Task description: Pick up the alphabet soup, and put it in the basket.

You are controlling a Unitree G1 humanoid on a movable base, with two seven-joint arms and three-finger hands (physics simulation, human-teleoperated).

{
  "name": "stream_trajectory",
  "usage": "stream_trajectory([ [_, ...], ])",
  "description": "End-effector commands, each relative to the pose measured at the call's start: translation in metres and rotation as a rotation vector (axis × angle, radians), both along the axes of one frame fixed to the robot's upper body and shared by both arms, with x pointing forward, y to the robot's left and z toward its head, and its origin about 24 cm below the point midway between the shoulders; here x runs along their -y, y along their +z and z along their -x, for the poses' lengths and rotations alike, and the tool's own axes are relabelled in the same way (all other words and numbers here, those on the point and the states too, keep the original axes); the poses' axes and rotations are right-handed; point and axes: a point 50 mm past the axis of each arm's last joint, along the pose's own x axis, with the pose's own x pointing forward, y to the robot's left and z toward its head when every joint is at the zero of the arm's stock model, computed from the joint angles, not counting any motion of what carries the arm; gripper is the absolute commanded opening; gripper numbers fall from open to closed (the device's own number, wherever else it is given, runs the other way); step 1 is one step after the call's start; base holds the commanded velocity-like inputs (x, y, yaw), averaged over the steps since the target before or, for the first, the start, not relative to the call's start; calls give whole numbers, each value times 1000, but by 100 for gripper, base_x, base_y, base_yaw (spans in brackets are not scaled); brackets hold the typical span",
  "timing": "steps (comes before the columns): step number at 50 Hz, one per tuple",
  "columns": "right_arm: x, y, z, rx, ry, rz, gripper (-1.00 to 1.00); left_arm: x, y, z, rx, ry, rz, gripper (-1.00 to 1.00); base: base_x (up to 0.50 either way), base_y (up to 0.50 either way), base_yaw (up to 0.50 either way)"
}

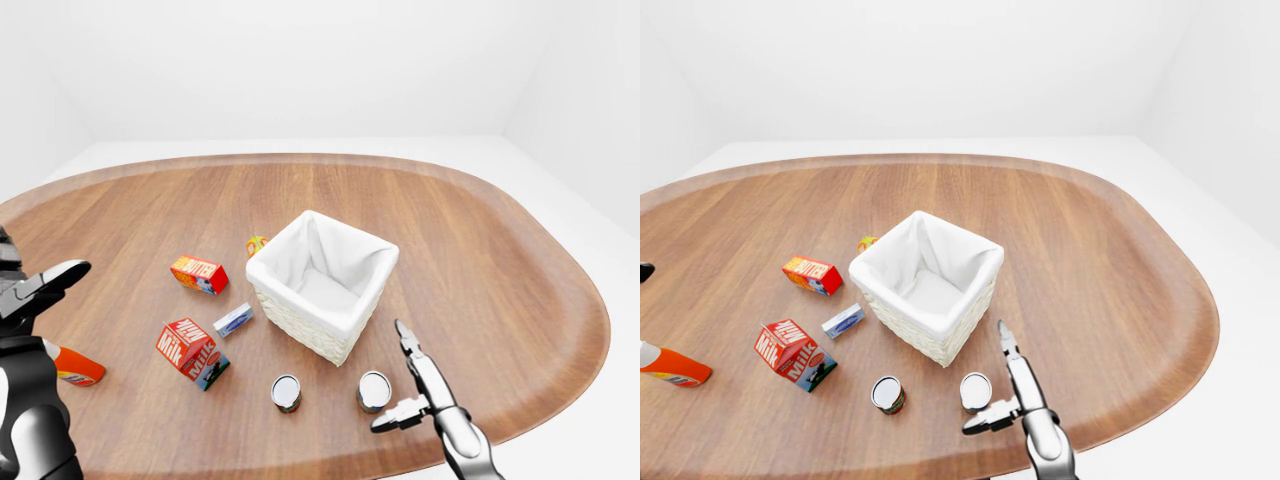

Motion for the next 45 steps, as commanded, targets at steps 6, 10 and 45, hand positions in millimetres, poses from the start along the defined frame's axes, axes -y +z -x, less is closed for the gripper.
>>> stream_trajectory([
  [6,-3,-9,-5,-21,4,10,100,-1,-8,-6,-34,-11,10,100,0,0,0],
  [10,-6,-14,-7,-28,10,4,100,0,-7,-6,-33,-11,10,100,0,0,0],
  [45,-11,-33,-15,-79,18,19,100,2,18,14,82,24,-20,100,0,0,0],
])
